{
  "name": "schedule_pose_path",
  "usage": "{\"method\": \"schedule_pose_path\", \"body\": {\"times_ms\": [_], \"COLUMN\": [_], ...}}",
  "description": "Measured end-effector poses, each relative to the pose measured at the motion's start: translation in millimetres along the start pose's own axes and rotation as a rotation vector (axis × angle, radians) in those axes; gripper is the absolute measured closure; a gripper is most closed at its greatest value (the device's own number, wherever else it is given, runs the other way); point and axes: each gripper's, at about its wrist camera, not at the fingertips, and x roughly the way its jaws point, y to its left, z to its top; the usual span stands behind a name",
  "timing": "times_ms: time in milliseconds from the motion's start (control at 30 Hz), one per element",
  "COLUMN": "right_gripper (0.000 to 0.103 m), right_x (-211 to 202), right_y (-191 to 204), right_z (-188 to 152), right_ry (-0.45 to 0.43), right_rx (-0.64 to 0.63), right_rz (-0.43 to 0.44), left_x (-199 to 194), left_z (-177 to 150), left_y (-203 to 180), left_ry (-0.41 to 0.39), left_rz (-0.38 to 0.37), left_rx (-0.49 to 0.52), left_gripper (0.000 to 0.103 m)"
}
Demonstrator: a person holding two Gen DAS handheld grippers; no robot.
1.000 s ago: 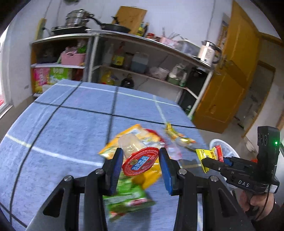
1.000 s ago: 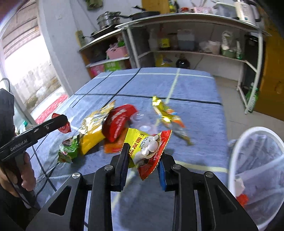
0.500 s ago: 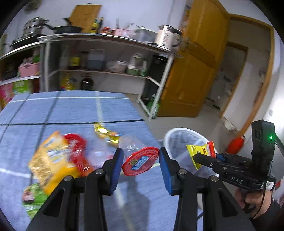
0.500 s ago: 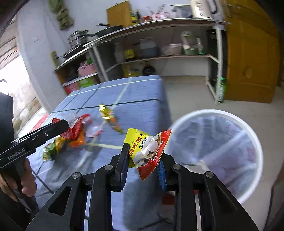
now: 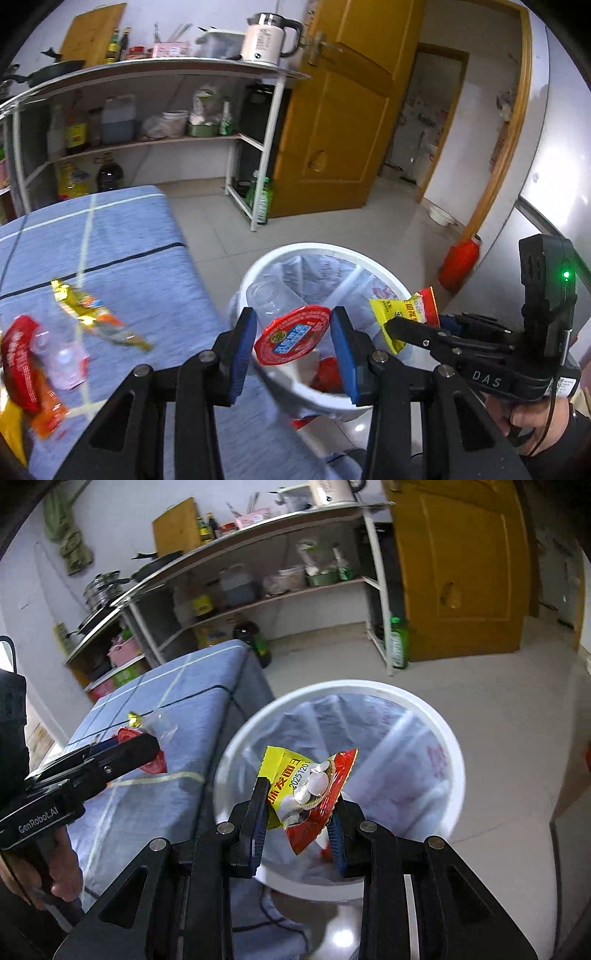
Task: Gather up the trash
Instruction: 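Carry the cup and wrapper over the bin and release both, then grasp the yellow chip bag with the left tool while the right tool grasps the gold wrapper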
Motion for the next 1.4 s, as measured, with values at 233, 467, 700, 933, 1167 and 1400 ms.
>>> {"method": "schedule_pose_path", "body": {"times_ms": [233, 467, 700, 933, 1167, 1400], "right_gripper": [0.071, 0.048, 0.048, 0.048, 0.048, 0.048], "right_x": [9, 11, -3, -21, -29, -23], "right_y": [-22, -26, -23, -1, 38, 90], "right_z": [-2, -4, 0, 7, 14, 19], "right_ry": [0.015, 0.023, -0.030, -0.087, -0.115, -0.107], "right_rx": [0.034, 0.040, 0.046, 0.013, -0.057, -0.166], "right_rz": [-0.057, -0.073, -0.078, -0.023, 0.059, 0.134], "left_x": [35, 48, 39, 5, -36, -85], "left_z": [0, -1, 0, 3, 1, -7], "left_y": [-16, -17, -11, -4, 24, 66], "left_ry": [0.050, 0.078, 0.067, 0.004, -0.055, -0.119], "left_rz": [-0.026, -0.042, -0.044, -0.020, 0.052, 0.176], "left_rx": [0.015, 0.006, -0.014, -0.020, -0.056, -0.095], "left_gripper": [0.059, 0.055, 0.053, 0.053, 0.053, 0.053]}}
